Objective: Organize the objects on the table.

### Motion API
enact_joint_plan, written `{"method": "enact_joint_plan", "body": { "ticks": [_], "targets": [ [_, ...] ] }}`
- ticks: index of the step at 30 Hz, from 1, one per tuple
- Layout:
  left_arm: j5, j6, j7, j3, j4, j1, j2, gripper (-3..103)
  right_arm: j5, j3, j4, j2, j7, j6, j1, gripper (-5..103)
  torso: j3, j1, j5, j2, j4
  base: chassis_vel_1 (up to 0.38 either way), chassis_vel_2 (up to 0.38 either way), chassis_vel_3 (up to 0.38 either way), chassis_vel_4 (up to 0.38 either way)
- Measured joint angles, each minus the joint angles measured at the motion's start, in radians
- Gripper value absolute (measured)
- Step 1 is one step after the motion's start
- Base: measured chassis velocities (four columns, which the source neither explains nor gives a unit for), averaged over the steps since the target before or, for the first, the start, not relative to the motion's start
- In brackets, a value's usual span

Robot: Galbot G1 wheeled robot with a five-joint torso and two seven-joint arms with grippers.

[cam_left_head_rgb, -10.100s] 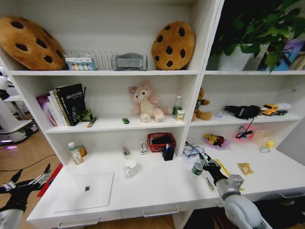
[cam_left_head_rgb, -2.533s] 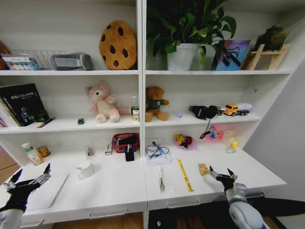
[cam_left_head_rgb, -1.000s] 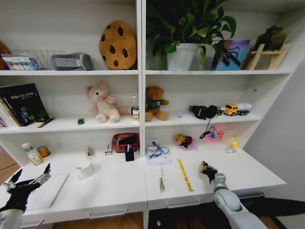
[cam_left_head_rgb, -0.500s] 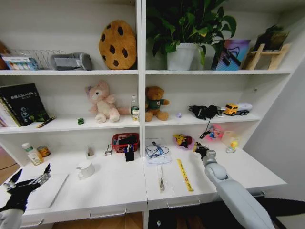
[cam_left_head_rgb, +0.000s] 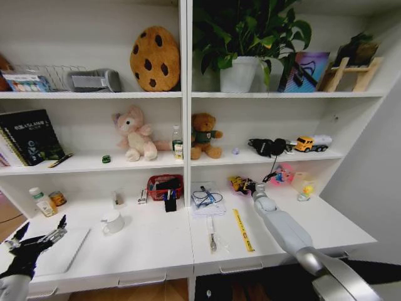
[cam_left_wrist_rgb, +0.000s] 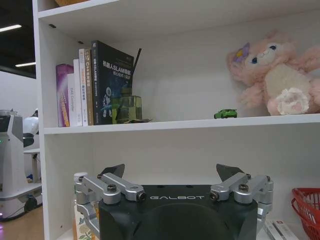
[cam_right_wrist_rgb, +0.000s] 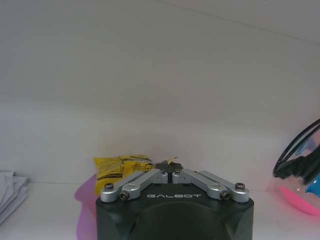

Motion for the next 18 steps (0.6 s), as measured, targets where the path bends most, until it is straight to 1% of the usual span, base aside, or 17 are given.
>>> {"method": "enact_joint_plan", "body": {
  "ticks": [6, 10, 11, 12, 13, 15, 18],
  "targets": [
    [0.000, 0.000, 0.000, 0.000, 0.000, 0.000, 0.000, 100, -0.014, -0.002, -0.066, 0.041, -0.012, 0.015, 0.042, 0, 0.000, 0.000, -0.0001, 0.000, -0.0002, 0.000, 0.000, 0.000, 0.000],
    [0.000, 0.000, 0.000, 0.000, 0.000, 0.000, 0.000, 100, -0.022, -0.004, -0.086, 0.049, -0.012, 0.024, 0.057, 0, 0.000, 0.000, 0.0000, 0.000, 0.0001, 0.000, 0.000, 0.000, 0.000],
    [0.000, 0.000, 0.000, 0.000, 0.000, 0.000, 0.000, 100, -0.022, -0.005, -0.085, 0.046, -0.011, 0.028, 0.058, -3, 0.000, 0.000, 0.0000, 0.000, 0.0001, 0.000, 0.000, 0.000, 0.000],
    [0.000, 0.000, 0.000, 0.000, 0.000, 0.000, 0.000, 100, -0.022, -0.006, -0.080, 0.040, -0.009, 0.030, 0.056, 3, 0.000, 0.000, 0.0000, 0.000, 0.0000, 0.000, 0.000, 0.000, 0.000],
    [0.000, 0.000, 0.000, 0.000, 0.000, 0.000, 0.000, 100, -0.022, -0.006, -0.080, 0.040, -0.009, 0.030, 0.056, 3, 0.000, 0.000, 0.0000, 0.000, 0.0000, 0.000, 0.000, 0.000, 0.000],
    [0.000, 0.000, 0.000, 0.000, 0.000, 0.000, 0.000, 100, -0.020, -0.005, -0.045, 0.023, 0.002, 0.031, 0.035, 14, 0.000, 0.000, -0.0002, 0.000, -0.0001, 0.000, 0.000, 0.000, 0.000],
    [0.000, 0.000, 0.000, 0.000, 0.000, 0.000, 0.000, 100, -0.019, -0.003, -0.034, 0.019, 0.005, 0.031, 0.028, 14, 0.000, 0.000, 0.0000, 0.000, -0.0002, 0.000, 0.000, 0.000, 0.000]
  ]
}}
